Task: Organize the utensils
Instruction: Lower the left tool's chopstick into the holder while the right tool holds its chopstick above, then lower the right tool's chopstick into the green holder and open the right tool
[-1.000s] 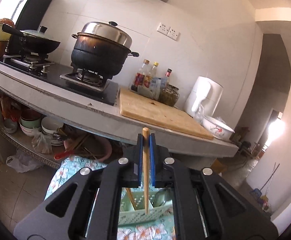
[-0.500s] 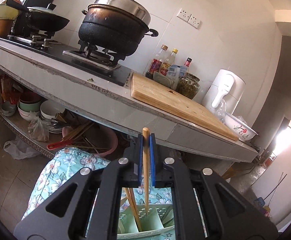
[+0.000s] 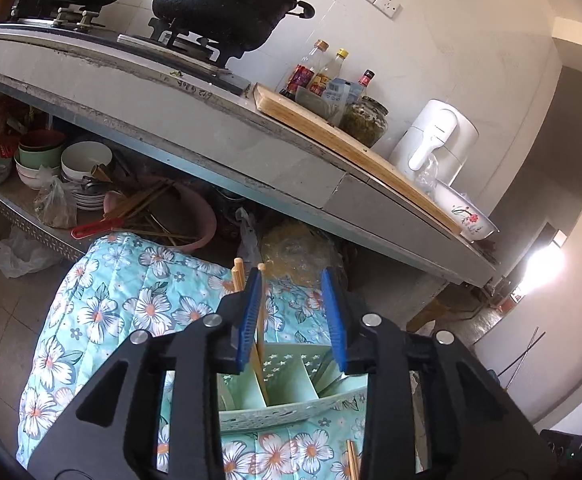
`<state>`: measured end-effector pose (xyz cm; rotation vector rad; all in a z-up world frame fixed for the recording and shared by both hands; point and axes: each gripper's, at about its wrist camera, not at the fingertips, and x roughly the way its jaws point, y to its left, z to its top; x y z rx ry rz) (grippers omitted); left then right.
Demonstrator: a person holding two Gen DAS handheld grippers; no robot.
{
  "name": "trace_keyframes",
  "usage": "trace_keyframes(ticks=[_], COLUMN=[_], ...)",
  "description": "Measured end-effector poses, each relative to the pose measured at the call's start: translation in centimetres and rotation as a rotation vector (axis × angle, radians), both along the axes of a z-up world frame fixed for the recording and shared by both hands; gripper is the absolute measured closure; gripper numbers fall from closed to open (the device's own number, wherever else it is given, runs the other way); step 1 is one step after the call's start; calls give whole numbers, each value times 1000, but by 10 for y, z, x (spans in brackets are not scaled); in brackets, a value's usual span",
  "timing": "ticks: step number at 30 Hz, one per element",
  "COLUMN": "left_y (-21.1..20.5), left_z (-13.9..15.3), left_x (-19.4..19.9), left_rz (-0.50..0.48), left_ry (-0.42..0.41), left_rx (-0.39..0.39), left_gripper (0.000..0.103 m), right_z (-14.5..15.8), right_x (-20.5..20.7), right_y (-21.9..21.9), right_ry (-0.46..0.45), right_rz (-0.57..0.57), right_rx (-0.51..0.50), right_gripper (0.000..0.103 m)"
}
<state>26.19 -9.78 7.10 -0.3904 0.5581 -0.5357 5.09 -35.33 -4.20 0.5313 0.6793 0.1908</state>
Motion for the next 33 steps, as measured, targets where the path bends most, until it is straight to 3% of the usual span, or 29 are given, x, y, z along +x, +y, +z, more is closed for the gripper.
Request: trace_keyframes(ticks=[5, 12, 19, 25, 33], left_y=[15, 44, 79, 110, 139], left_z=[9, -3, -53, -96, -109], left_x=[-31, -90, -129, -147, -155], left_rz=[-9, 16, 65, 94, 149], left_ry=[-41, -72, 22, 133, 156], left_rx=[12, 117, 214, 238, 243], left_gripper=[61, 44, 34, 31, 28], right_z=[10, 66, 133, 175, 183], right_x=[2, 18, 61, 112, 168], right_y=[6, 16, 32, 38, 68], right_ry=[-11, -126, -262, -328, -375], right_rz=[9, 31, 57, 20, -35], right_rx=[-24, -115, -171, -193, -353], right_gripper=[96, 96, 96, 96, 96])
